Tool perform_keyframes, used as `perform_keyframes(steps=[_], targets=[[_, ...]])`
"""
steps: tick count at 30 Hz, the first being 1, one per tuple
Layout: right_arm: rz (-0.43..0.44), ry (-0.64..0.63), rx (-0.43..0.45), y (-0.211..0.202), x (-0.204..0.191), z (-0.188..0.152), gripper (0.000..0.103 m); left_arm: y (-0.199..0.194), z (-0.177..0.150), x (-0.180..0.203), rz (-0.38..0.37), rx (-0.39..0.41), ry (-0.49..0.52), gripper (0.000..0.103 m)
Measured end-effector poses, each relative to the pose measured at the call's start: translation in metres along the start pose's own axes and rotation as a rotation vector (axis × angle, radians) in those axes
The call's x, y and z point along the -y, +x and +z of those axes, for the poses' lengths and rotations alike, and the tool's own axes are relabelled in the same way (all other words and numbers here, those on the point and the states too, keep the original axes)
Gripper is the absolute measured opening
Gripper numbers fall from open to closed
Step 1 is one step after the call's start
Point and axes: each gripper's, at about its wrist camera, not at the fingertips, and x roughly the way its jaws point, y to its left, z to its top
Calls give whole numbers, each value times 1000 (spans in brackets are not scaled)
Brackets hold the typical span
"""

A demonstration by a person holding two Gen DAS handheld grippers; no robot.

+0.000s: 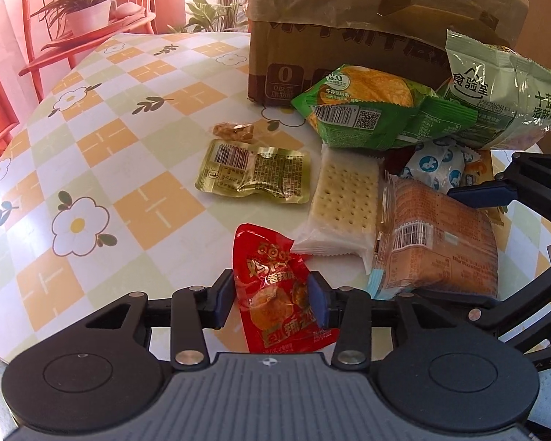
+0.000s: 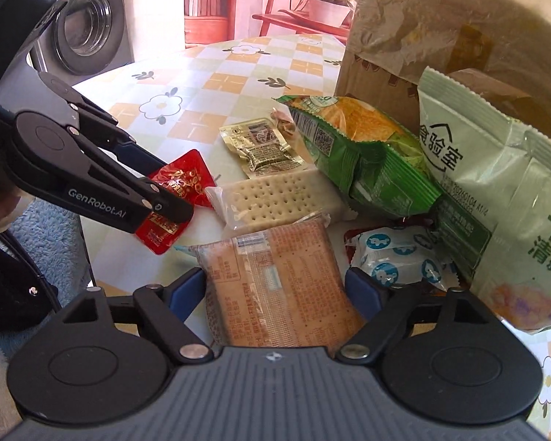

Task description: Organize snacks

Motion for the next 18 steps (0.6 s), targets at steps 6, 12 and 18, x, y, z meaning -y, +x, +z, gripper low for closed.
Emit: perform_keyframes(steps=[6, 12, 18], targets=[[-1, 45, 10, 3, 6, 1, 78, -10, 2, -10, 7, 64, -55, 30], [-9, 86, 21, 5, 7, 3, 77, -20, 5, -15, 27, 103, -75, 22], [2, 119, 34, -1, 7, 2, 75, -31, 9, -16, 44, 140, -75, 11]])
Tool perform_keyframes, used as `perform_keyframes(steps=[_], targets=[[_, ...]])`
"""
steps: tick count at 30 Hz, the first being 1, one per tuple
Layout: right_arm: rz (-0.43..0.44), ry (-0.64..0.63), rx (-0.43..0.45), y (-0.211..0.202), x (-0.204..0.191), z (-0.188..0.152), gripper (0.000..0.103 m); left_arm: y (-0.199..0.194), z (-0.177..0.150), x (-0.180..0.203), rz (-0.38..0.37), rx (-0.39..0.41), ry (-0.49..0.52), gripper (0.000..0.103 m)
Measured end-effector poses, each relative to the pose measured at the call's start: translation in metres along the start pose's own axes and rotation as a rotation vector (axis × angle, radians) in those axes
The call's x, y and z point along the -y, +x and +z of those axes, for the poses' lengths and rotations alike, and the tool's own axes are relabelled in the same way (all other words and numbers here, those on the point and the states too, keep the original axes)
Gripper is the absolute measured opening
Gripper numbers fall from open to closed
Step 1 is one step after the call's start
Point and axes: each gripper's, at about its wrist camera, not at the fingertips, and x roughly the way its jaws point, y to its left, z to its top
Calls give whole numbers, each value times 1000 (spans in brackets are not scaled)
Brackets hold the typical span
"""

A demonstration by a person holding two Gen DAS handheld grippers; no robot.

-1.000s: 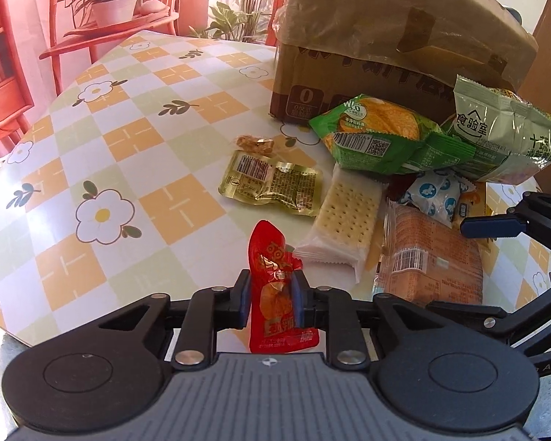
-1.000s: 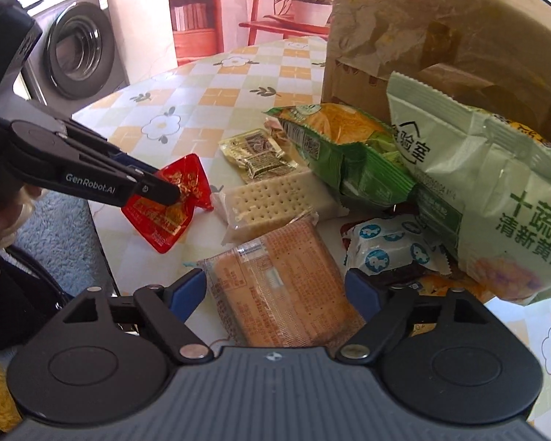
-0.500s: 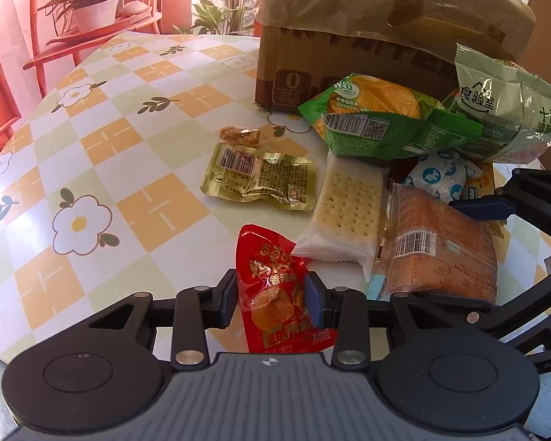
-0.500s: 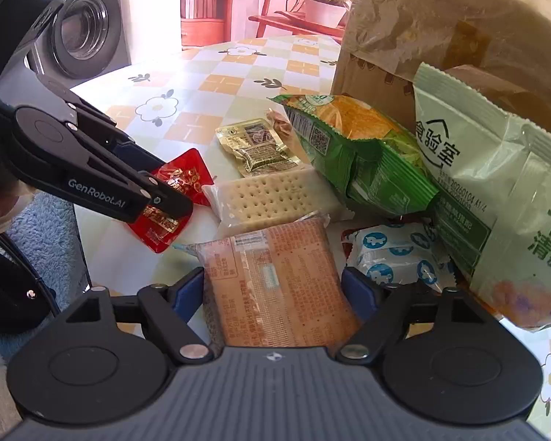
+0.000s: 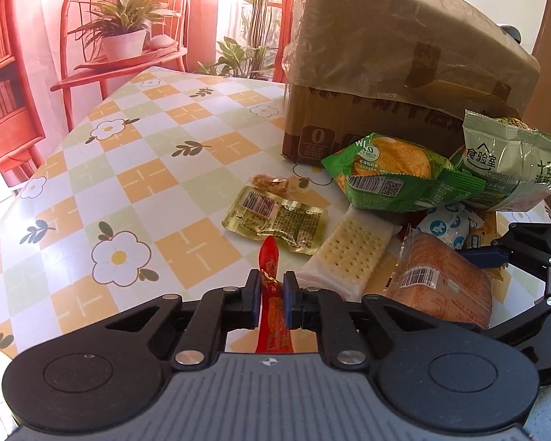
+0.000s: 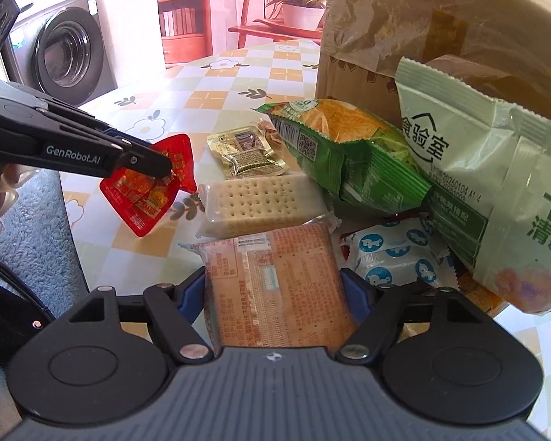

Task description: Organize snacks

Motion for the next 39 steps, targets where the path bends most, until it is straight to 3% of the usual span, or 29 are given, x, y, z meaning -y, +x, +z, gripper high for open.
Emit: perform_keyframes(steps=[17, 39], targets=[[-9, 69, 31, -8, 2, -4, 75, -3, 1, -6, 3, 14, -8, 7], [-15, 89, 157, -39, -1, 10, 75, -37, 8, -5, 13, 134, 5, 5]])
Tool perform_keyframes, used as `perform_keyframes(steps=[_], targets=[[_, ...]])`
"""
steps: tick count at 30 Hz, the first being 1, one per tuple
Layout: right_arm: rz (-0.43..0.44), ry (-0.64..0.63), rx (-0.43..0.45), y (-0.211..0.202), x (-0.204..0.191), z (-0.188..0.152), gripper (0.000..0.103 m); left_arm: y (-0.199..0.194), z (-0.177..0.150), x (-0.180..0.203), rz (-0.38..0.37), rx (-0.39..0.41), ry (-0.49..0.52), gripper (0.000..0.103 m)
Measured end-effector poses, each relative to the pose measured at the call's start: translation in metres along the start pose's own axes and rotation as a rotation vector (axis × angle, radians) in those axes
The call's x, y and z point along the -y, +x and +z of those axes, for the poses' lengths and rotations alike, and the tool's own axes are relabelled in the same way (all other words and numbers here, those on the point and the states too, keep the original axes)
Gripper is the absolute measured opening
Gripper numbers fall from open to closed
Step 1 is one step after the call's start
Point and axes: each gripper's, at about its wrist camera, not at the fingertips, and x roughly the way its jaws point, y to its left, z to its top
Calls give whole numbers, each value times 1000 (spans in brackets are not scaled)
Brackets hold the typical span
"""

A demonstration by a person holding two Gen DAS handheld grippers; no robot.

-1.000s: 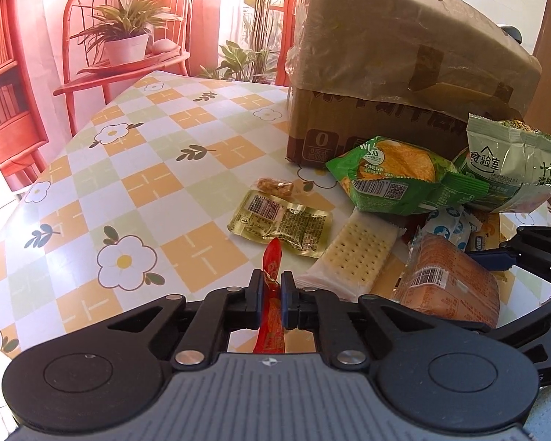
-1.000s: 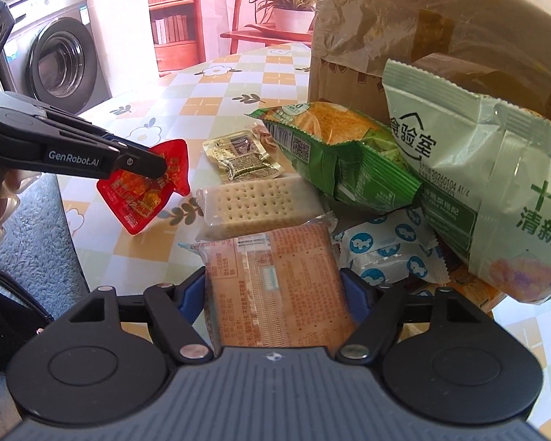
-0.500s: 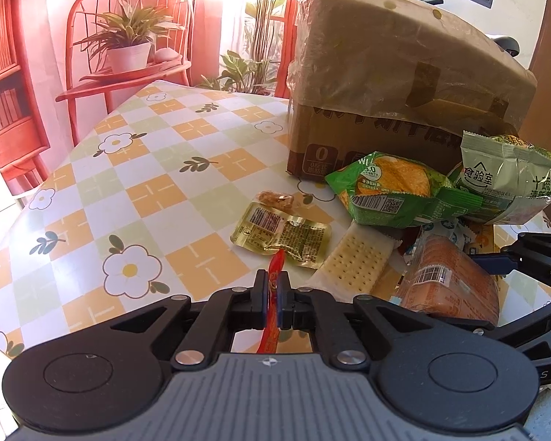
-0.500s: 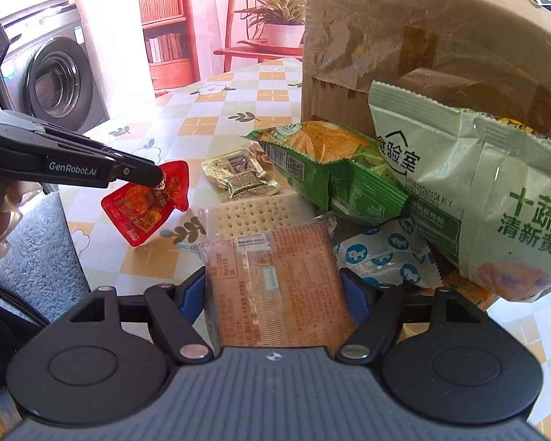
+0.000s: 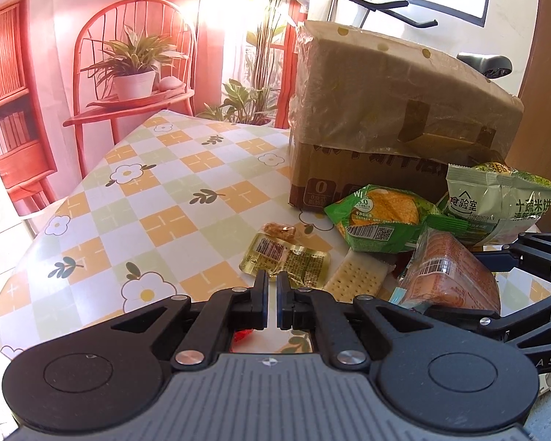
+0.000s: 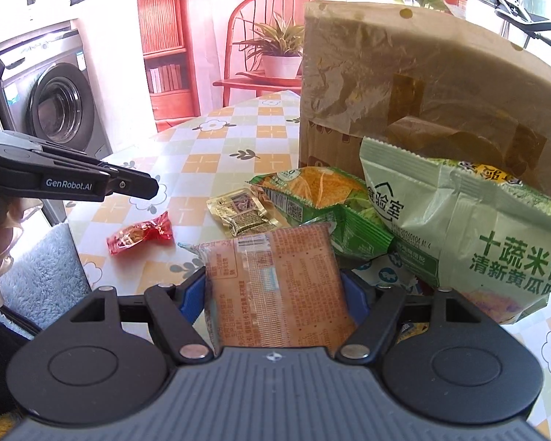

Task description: Organize snacks

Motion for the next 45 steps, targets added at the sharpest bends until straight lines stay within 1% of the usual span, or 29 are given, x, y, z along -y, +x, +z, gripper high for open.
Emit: perform_keyframes(steps=[8, 10, 12, 13, 16, 17, 18, 19, 20, 23, 25, 26, 27, 29, 31, 32, 34, 35, 37, 38, 39, 40, 41, 42, 45], targets=[[11, -14, 24, -6, -4, 10, 75, -11, 10, -6, -13, 49, -17, 5], [8, -24, 13, -4, -6, 8, 75, -10, 13, -17, -3, 50, -48, 5], [10, -7, 8, -2, -4, 6, 75, -8, 15, -32, 4, 36, -101, 5], [10, 3, 7, -1, -4, 5, 75, -6, 16, -41, 3, 17, -126, 5], [14, 17, 5, 0, -2, 3, 75, 1, 14, -57, -14, -63, -139, 7], [17, 20, 5, 0, -1, 2, 75, 4, 11, -57, -11, -89, -125, 13], [20, 23, 5, 1, -1, 2, 75, 8, 8, -57, -9, -124, -94, 31], [23, 27, 4, 2, -1, 2, 75, 12, 4, -56, -10, -151, -65, 43], [25, 29, 4, 2, -1, 2, 75, 15, -1, -55, -15, -167, -42, 57], [31, 28, -2, 3, 0, 1, 74, 28, -14, -54, -9, -216, 31, 58], [34, 30, -4, 3, 0, 0, 74, 34, -20, -52, -26, -236, 68, 61], [36, 31, -5, 4, 0, -1, 74, 39, -23, -54, -35, -241, 79, 64], [36, 33, -6, 4, 0, -1, 74, 42, -24, -54, -33, -243, 83, 65], [35, 38, -9, 5, 0, -2, 74, 48, -25, -54, -25, -244, 82, 66], [37, 40, -13, 6, 1, -1, 74, 54, -25, -53, -35, -255, 77, 67], [37, 40, -14, 7, 2, -1, 74, 58, -26, -51, -27, -262, 83, 68], [37, 40, -15, 8, 2, 0, 74, 61, -28, -45, 15, -244, 112, 74], [37, 40, -15, 8, 2, 0, 74, 62, -29, -44, 27, -240, 108, 78], [37, 37, -18, 8, 1, 0, 74, 63, -30, -44, 31, -232, 98, 78], [37, 37, -19, 9, 1, 0, 74, 62, -30, -44, 29, -226, 97, 74], [37, 37, -20, 9, 1, -1, 74, 60, -30, -43, 24, -215, 100, 56], [35, 38, -19, 9, 1, 0, 74, 57, -29, -41, 16, -205, 109, 42], [34, 39, -18, 9, 1, 0, 74, 55, -28, -38, 38, -198, 128, 35], [33, 41, -17, 8, 1, 0, 74, 54, -28, -35, 64, -197, 144, 34], [34, 40, -11, 7, -1, 0, 74, 50, -27, -43, 55, -174, 105, 32]])
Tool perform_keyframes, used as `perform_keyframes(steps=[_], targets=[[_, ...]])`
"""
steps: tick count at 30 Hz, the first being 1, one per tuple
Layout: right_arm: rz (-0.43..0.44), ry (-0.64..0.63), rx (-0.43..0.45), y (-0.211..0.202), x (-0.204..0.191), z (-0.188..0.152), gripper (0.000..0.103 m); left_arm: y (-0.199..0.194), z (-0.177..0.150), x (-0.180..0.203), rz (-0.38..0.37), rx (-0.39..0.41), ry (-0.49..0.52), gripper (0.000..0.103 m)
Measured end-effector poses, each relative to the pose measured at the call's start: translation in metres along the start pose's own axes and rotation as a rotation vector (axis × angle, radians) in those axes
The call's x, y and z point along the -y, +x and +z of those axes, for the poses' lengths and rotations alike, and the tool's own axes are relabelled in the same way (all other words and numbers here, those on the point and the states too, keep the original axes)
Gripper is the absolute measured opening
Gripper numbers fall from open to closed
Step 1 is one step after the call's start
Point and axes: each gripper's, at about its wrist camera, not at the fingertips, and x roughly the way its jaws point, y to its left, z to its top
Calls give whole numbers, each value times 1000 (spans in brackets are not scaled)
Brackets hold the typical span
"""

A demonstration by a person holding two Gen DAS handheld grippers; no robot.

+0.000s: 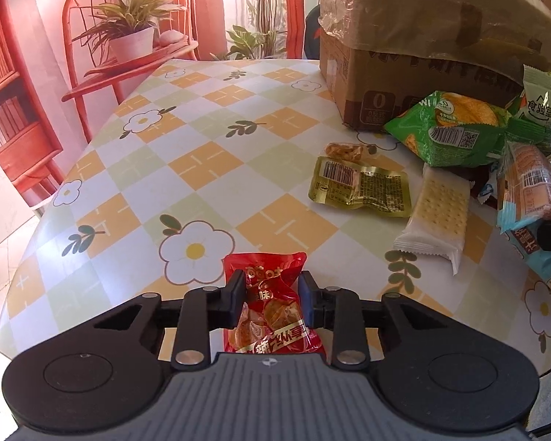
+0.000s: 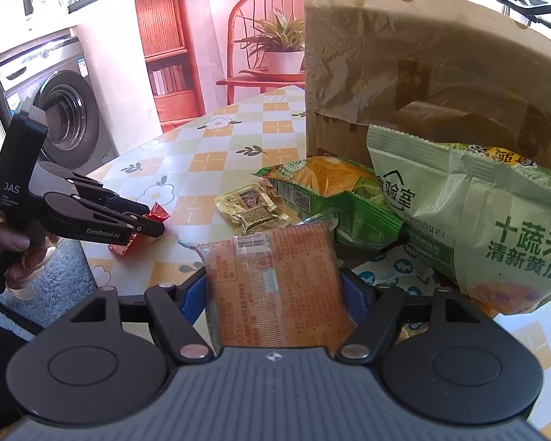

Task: Organize snacks
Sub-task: 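Grasp the bread loaf with the right tool while the left tool holds the red packet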

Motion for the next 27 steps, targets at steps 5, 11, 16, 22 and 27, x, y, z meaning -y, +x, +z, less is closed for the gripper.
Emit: perform_keyframes(steps=[5, 11, 16, 22, 27], targets=[[10, -2, 25, -6, -2, 3, 74, -22, 10, -13, -9, 68, -67, 15], [-2, -34, 37, -9, -9, 11, 74, -33, 26, -16, -29, 107, -85, 12], [3, -13, 35, -9, -8, 7, 74, -21, 17, -25, -60, 77, -121, 12], [2, 1, 47, -12, -6, 12, 74, -41, 25, -30, -94, 144, -150, 12], [8, -25, 97, -25, -14, 23, 74, -66, 47, -19, -120, 236, -124, 12]])
